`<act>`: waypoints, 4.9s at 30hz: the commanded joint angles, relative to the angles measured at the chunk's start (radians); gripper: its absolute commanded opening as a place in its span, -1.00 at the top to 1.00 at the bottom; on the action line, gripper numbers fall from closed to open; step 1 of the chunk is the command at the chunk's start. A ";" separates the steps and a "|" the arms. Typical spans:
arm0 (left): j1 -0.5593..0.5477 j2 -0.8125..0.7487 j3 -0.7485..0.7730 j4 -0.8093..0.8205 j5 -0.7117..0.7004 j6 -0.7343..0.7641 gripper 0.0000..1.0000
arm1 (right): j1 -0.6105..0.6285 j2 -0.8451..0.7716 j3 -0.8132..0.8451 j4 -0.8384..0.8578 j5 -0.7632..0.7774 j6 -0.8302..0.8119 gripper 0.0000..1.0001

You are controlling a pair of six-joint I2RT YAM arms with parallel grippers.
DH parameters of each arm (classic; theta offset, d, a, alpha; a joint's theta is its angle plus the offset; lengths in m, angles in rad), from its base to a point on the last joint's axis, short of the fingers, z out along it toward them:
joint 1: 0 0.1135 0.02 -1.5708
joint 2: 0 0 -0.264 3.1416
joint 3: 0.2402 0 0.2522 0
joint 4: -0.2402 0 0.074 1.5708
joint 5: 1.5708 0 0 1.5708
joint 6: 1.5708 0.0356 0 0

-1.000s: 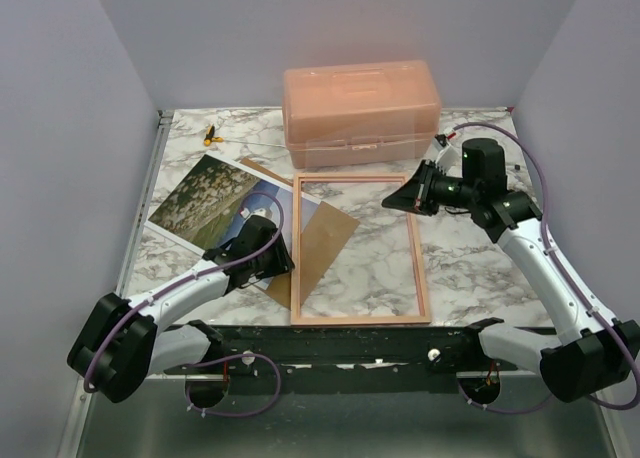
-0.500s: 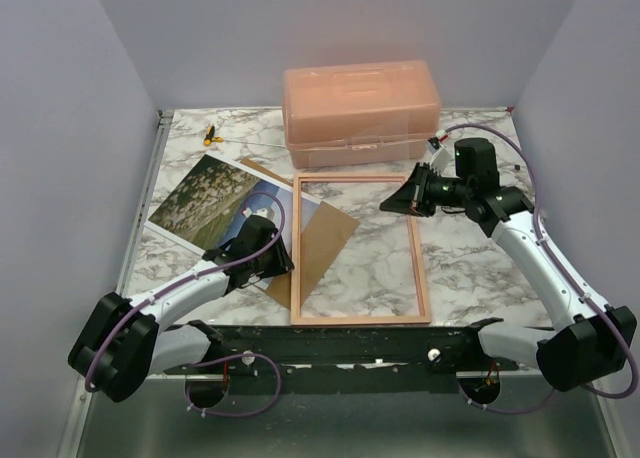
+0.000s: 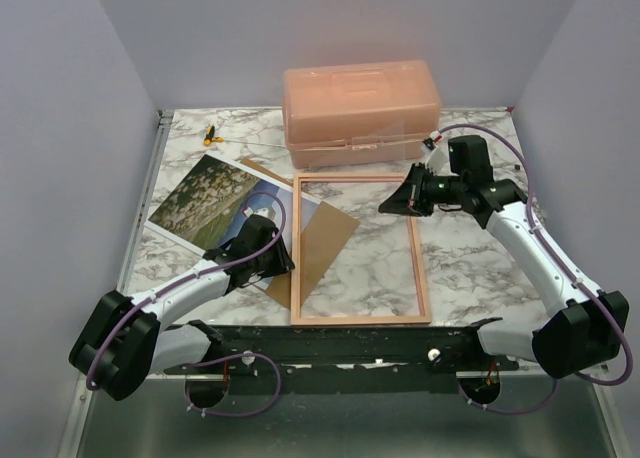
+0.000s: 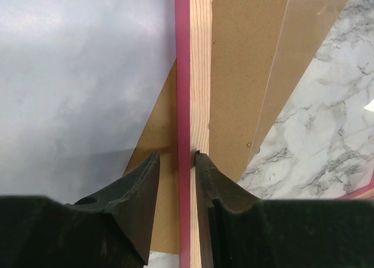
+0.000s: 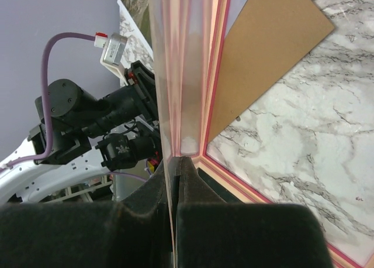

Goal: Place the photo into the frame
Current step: Place the photo frame item in the photo frame.

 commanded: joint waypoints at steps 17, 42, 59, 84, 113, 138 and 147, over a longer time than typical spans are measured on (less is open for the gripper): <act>0.005 0.033 0.015 -0.025 0.000 0.041 0.40 | 0.001 0.049 0.015 0.039 -0.080 0.028 0.99; 0.005 0.054 0.016 -0.026 -0.005 0.047 0.43 | 0.001 0.130 0.017 0.034 -0.065 -0.003 0.99; 0.005 0.062 0.012 -0.025 -0.006 0.052 0.48 | 0.001 0.191 0.072 0.038 -0.058 -0.013 0.99; 0.006 0.080 0.010 -0.024 -0.019 0.055 0.52 | -0.001 0.222 0.176 -0.011 -0.082 -0.028 0.99; 0.005 0.083 0.012 -0.031 -0.029 0.060 0.52 | -0.016 0.251 0.129 0.004 -0.098 -0.040 0.99; 0.005 0.090 0.015 -0.030 -0.031 0.063 0.52 | -0.016 0.193 0.008 0.070 -0.110 0.020 0.99; 0.005 0.090 0.013 -0.030 -0.030 0.063 0.53 | -0.016 0.185 0.019 0.075 -0.118 0.038 0.99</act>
